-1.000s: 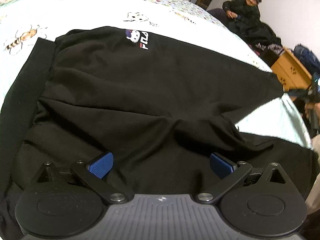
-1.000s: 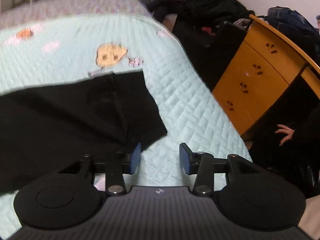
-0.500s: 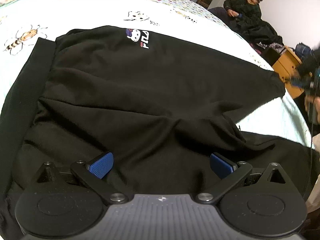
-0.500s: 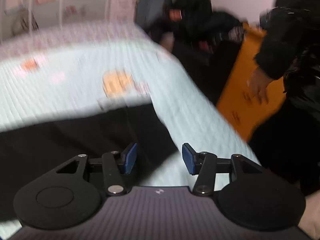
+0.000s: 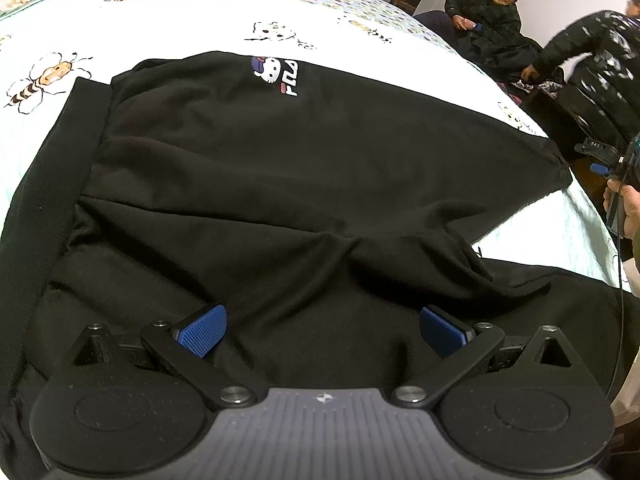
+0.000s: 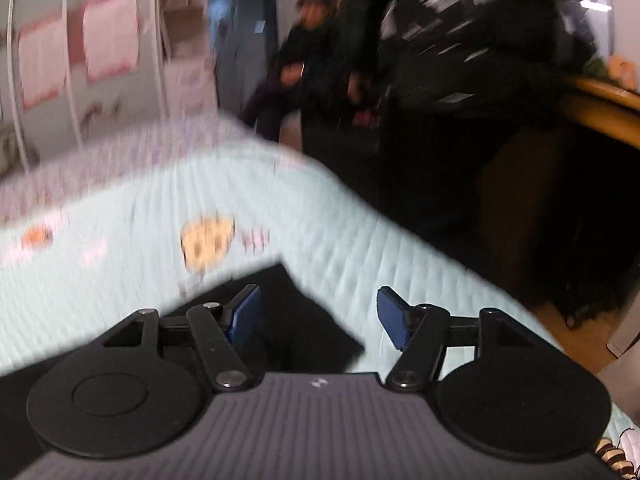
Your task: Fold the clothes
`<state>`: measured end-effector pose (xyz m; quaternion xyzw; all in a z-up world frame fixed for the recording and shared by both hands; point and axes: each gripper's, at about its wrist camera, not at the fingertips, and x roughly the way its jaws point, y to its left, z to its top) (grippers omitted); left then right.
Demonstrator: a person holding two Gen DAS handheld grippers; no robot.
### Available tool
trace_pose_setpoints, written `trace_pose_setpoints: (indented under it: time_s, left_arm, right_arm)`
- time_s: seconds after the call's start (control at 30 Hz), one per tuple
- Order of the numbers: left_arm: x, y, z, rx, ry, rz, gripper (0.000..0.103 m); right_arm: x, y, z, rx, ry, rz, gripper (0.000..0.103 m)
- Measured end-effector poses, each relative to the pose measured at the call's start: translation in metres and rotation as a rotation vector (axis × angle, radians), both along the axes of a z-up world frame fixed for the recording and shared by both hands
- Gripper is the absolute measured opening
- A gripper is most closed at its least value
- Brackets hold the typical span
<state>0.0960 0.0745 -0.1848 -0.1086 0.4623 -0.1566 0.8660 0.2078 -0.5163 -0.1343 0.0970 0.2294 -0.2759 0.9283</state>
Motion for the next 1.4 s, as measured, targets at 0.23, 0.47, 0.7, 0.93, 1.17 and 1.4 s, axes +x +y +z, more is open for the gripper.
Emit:
trace_pose_setpoints:
  time_s: [0.23,0.47,0.7,0.93,1.17,1.4]
  left_arm:
    - [-0.001,0.001,0.001,-0.001,0.0,-0.008,0.102]
    - [-0.005,0.004,0.002,-0.02,0.004,0.005,0.102]
    - [-0.008,0.004,0.002,-0.016,-0.005,0.003,0.102]
    - [-0.008,0.007,0.0,-0.029,-0.016,-0.002,0.102]
    - [-0.007,0.004,0.0,-0.012,-0.02,-0.012,0.102]
    - [-0.006,0.003,-0.001,-0.004,-0.023,-0.021,0.102]
  right_arm:
    - [0.014,-0.035,-0.037,0.171,0.197,-0.009,0.065]
    - [0.006,0.014,-0.03,0.046,0.198,0.14,0.08]
    - [-0.018,0.018,-0.026,0.107,0.085,0.03,0.076]
    - [-0.01,0.024,-0.026,0.135,0.221,0.056,0.08]
    - [0.027,0.023,-0.043,0.096,0.281,0.068,0.085]
    - [-0.002,0.023,-0.035,0.143,0.059,0.001,0.086]
